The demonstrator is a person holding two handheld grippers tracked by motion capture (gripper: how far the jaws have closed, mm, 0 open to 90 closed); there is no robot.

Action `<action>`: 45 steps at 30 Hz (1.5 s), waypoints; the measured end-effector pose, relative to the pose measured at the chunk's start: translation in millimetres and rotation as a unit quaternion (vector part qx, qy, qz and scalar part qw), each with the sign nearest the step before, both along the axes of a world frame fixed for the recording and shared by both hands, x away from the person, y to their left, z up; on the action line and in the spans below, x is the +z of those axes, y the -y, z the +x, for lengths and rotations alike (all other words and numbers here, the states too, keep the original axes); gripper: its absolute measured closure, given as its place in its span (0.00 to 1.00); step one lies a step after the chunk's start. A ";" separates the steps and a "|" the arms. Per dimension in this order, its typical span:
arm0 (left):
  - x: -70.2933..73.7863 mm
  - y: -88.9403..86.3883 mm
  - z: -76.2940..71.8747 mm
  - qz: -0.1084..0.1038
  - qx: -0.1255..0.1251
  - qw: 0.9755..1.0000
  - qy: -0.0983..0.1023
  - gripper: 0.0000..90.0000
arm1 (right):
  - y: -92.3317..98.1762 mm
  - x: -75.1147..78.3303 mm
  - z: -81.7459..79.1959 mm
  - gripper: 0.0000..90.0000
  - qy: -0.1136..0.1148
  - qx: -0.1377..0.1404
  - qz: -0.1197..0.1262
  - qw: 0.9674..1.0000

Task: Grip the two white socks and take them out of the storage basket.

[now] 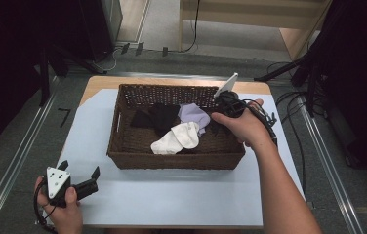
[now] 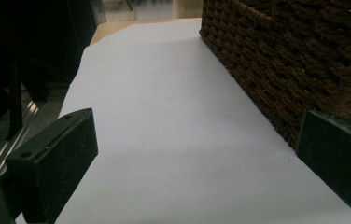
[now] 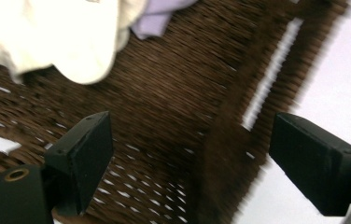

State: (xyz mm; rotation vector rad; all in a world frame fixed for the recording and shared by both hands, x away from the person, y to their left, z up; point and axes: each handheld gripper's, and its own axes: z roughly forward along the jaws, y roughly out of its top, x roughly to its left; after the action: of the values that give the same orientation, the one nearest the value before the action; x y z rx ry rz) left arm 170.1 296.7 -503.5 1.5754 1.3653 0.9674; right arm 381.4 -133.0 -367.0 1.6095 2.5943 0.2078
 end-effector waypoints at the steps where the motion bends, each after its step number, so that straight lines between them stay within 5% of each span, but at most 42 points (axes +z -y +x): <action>1: -0.1 0.2 0.0 -0.001 0.000 1.000 -0.001 0.00 | -7.9 -3.9 0.7 0.15 -0.002 0.008 0.000 1.000; 21: 0.2 0.1 0.8 -0.001 -0.001 1.000 -0.009 0.00 | -97.1 -64.4 10.1 0.18 -0.013 0.065 0.004 0.998; 31: 0.1 -0.2 1.8 -0.001 -0.002 1.000 -0.010 0.00 | -118.2 -85.7 23.3 0.17 -0.008 0.050 0.017 0.999; 42: 0.2 0.0 2.7 -0.001 -0.002 1.000 -0.017 0.00 | -129.8 -104.9 26.5 0.23 0.000 0.053 -0.034 0.998; 45: -0.1 -0.1 3.0 -0.004 -0.003 1.000 -0.014 0.00 | -131.2 -103.1 23.5 0.35 0.009 0.062 -0.043 0.997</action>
State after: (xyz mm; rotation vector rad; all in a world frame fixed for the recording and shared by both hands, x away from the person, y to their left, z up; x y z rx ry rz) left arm 173.1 296.8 -503.6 1.5914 1.3821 0.9387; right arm 404.9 -1.8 -470.1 1.4143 2.6531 0.1144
